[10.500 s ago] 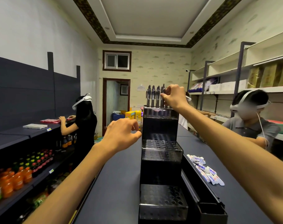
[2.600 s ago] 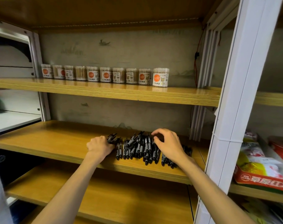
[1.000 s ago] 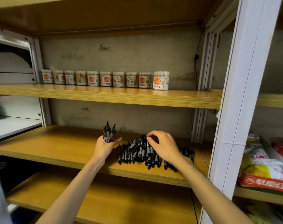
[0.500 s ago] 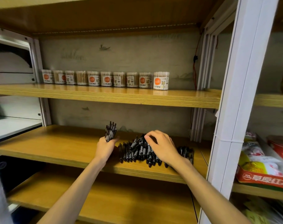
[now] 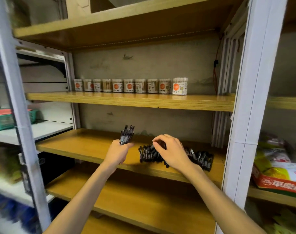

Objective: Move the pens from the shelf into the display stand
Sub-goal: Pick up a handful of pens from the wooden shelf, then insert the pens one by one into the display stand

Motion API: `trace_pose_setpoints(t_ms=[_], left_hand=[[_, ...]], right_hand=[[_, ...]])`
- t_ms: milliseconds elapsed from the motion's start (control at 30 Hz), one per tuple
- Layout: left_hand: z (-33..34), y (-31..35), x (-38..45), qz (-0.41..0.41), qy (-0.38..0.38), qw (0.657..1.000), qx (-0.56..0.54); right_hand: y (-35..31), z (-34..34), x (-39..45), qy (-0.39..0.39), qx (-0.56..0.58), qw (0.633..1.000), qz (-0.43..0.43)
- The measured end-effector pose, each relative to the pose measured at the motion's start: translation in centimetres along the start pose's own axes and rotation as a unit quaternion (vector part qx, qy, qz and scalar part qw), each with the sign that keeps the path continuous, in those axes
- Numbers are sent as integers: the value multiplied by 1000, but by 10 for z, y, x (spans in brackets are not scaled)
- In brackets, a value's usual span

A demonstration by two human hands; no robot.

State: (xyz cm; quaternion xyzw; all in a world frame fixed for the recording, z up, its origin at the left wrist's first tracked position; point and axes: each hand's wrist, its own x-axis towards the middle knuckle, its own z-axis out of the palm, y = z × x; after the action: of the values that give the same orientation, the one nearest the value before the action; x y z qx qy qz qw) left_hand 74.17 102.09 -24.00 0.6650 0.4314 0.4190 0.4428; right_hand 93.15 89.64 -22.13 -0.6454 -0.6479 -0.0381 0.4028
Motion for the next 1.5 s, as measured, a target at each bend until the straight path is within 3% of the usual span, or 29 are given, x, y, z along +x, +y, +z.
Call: trace_pose_setpoints(t_ms=[200,367,600,800,1167,1500], left_hand=[[-7,10,-73,-19,40,999,10],[-21,12,-156,-42,146,983,105],[-58,28,-275,-83,276,948,132],[-108,38,-387,-95,372,911,149],[-198,75,-642,-141,516,817,215],[-275,112,-873,-187,592,754,214]], right_hand=[[-12,-12,-32,-46,-5,998,-46],[-33,-15,-69,-92,38,990,-103],[-103,-5,-133,-158,108,963,-192],[-186,11,-183,-191,178,931,-256],[-398,10,-325,-257,357,821,-365],[-558,-20,-485,-270,392,779,-409]])
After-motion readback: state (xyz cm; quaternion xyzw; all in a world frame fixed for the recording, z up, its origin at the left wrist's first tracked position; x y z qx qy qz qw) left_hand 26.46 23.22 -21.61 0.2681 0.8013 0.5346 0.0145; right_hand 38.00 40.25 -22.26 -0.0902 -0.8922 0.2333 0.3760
